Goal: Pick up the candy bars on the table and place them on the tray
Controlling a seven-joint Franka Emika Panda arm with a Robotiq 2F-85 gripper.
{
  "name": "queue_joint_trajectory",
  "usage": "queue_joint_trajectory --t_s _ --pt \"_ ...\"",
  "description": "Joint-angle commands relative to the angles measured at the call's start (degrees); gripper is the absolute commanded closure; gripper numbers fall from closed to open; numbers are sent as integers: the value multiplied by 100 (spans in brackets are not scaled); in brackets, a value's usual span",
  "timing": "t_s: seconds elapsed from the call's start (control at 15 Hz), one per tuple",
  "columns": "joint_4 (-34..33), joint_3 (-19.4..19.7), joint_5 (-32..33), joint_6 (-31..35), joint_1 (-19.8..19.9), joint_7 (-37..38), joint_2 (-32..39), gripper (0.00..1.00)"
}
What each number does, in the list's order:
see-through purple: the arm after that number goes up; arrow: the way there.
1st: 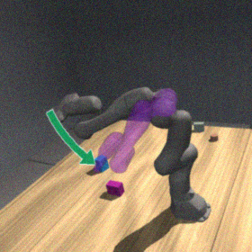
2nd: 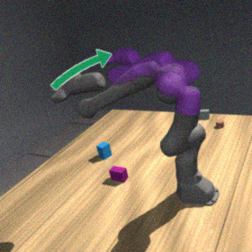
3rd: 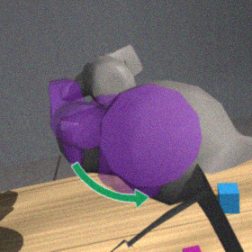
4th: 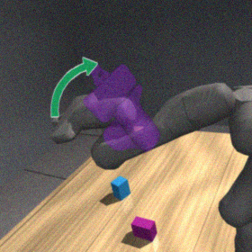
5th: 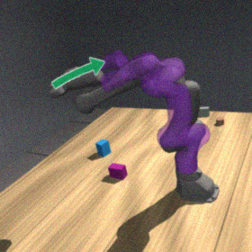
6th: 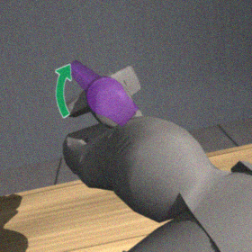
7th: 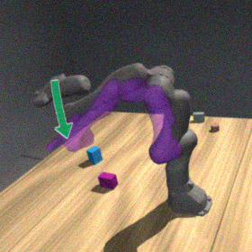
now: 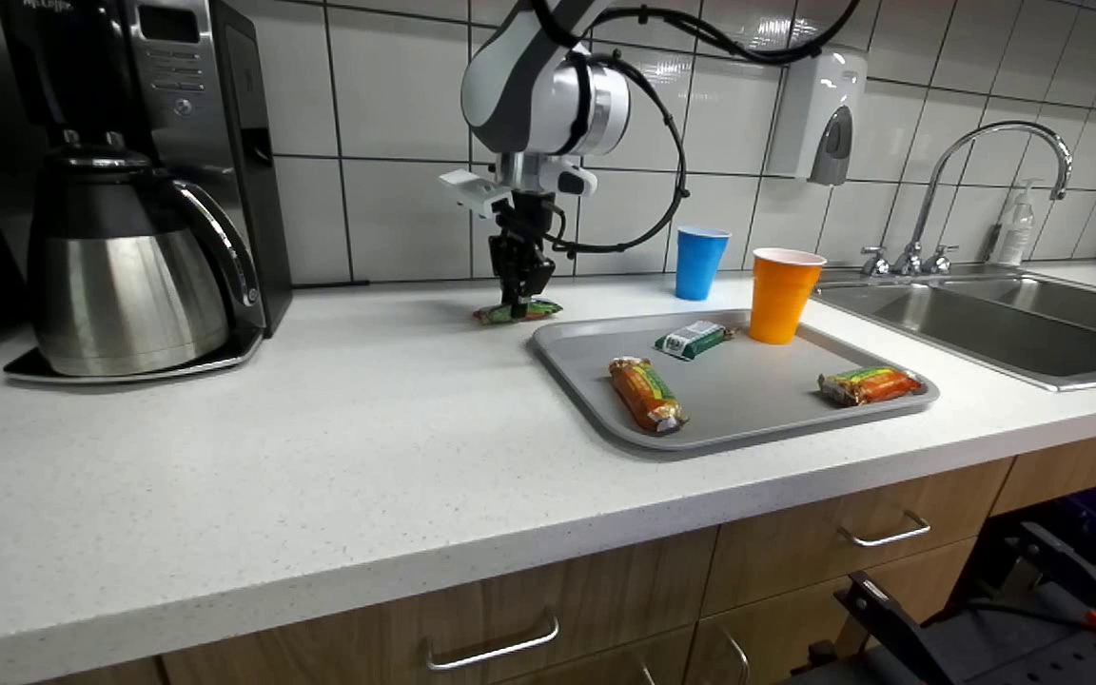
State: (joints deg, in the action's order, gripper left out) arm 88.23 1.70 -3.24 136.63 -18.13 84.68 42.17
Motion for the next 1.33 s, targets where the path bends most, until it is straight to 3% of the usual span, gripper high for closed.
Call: queue_joint_trajectory --t_s 0.0,0.67,1.27 --pt "-4 34 127 -235 -24 82 -166 93" --pt "717 -83 156 -70 63 -153 -922 95" --pt "2169 -80 299 102 74 -116 -2042 95"
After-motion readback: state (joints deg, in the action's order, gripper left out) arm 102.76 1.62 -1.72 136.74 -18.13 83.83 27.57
